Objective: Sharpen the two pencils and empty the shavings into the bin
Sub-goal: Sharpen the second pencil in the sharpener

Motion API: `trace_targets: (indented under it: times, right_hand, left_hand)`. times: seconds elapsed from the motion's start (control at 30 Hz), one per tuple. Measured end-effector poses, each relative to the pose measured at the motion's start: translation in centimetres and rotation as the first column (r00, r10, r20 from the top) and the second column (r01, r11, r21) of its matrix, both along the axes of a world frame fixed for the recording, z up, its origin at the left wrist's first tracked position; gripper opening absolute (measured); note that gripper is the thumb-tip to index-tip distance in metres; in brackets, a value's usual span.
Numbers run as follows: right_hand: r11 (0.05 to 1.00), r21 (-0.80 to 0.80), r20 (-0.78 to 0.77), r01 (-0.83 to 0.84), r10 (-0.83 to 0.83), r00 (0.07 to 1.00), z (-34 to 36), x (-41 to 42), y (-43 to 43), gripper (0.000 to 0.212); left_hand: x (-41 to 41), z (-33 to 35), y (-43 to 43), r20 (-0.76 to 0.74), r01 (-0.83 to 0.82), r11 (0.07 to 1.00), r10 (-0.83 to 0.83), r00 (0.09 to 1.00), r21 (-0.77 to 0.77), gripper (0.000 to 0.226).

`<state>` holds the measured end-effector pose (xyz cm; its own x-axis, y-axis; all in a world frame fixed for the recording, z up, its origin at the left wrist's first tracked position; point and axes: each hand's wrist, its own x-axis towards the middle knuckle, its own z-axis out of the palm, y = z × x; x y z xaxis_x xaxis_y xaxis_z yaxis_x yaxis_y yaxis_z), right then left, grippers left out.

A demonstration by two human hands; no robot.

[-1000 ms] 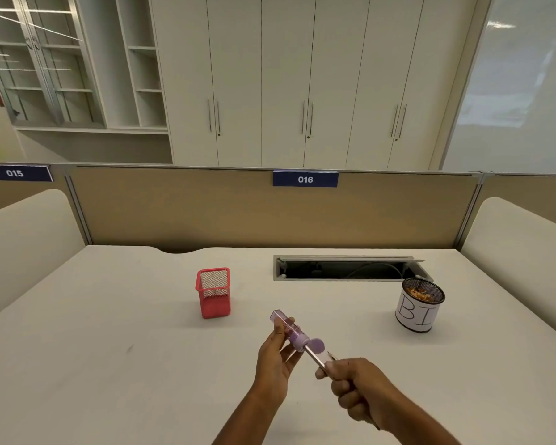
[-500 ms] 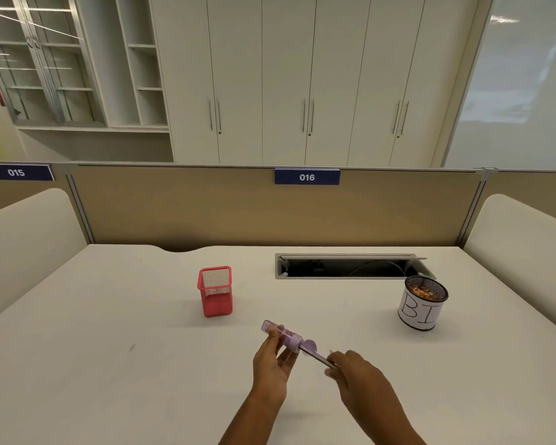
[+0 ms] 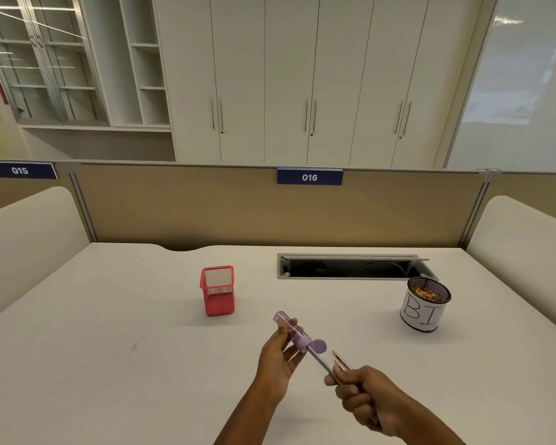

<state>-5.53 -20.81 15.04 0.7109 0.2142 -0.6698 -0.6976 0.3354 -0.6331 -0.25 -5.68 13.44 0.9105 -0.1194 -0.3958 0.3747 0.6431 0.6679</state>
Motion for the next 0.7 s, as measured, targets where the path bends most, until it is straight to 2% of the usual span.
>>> trace_targets:
  times: [0.07, 0.1, 0.17, 0.23, 0.3, 0.33, 0.4, 0.5, 0.53, 0.57, 0.6, 0.63, 0.67, 0.7]
  right_hand:
    - [0.974, -0.226, 0.13, -0.018, 0.048, 0.99, 0.2, 0.4, 0.7, 0.029]
    - [0.919, -0.395, 0.225, 0.003, 0.094, 0.97, 0.3, 0.6, 1.0, 0.028]
    - [0.724, -0.68, 0.397, 0.119, 0.226, 0.89, 0.2, 0.9, 1.4, 0.02]
    - [0.479, -0.837, 0.479, 0.266, 0.406, 0.778, 0.2, 0.5, 1.6, 0.014]
    - [0.15, -0.895, 0.417, 0.421, 0.621, 0.664, -1.2, 0.4, 1.3, 0.024]
    - [0.058, -0.887, 0.367, 0.458, 0.691, 0.623, -2.0, 0.4, 1.1, 0.033]
    - [-0.034, -0.854, 0.329, 0.52, 0.737, 0.59, -2.8, 0.8, 0.9, 0.038]
    - [-0.106, -0.767, 0.331, 0.633, 0.779, 0.532, -3.0, 0.8, 1.0, 0.018]
    - [-0.09, -0.78, 0.346, 0.62, 0.763, 0.546, -2.8, 0.5, 1.1, 0.012]
    - [-0.026, -0.828, 0.389, 0.56, 0.692, 0.608, -2.4, 0.4, 1.3, 0.014]
    - [0.107, -0.891, 0.416, 0.441, 0.58, 0.701, -2.1, 0.3, 1.4, 0.023]
    - [0.364, -0.885, 0.439, 0.291, 0.44, 0.784, -1.7, 0.2, 1.4, 0.029]
    - [0.633, -0.758, 0.409, 0.157, 0.273, 0.871, -1.2, 0.2, 1.3, 0.032]
    - [0.841, -0.538, 0.296, 0.055, 0.128, 0.947, -0.6, 0.1, 1.2, 0.032]
  left_hand:
    - [0.6, 0.1, 0.0, -0.021, -0.027, 1.0, 0.027, 0.999, -0.009, 0.023]
    - [0.8, 0.1, 0.0, -0.03, -0.039, 0.999, 0.039, 0.999, -0.016, 0.022]
    - [1.0, 0.0, 0.0, -0.051, -0.063, 0.997, 0.062, 0.997, -0.035, 0.021]
    - [1.0, -0.1, 0.0, -0.079, -0.093, 0.992, 0.087, 0.993, -0.085, 0.022]
    - [0.9, -0.2, 0.1, -0.107, -0.131, 0.983, 0.117, 0.987, -0.129, 0.021]
    - [0.9, -0.3, 0.1, -0.113, -0.144, 0.98, 0.129, 0.985, -0.14, 0.021]
    - [0.8, -0.3, 0.1, -0.115, -0.149, 0.977, 0.132, 0.985, -0.154, 0.021]
    - [0.4, -0.1, 0.0, -0.11, -0.118, 0.981, 0.101, 0.989, -0.155, 0.021]
    - [0.4, 0.0, 0.0, -0.099, -0.105, 0.984, 0.091, 0.991, -0.145, 0.02]
    - [0.4, 0.1, 0.0, -0.084, -0.091, 0.988, 0.081, 0.993, -0.124, 0.02]
    - [0.5, 0.1, 0.1, -0.066, -0.075, 0.993, 0.069, 0.995, -0.095, 0.021]
    - [0.6, 0.1, 0.2, -0.05, -0.058, 0.996, 0.055, 0.997, -0.066, 0.021]
    - [0.7, 0.2, 0.3, -0.032, -0.04, 0.998, 0.039, 0.999, -0.047, 0.022]
    - [0.8, 0.3, 0.4, -0.025, -0.022, 0.999, 0.021, 0.999, -0.048, 0.022]
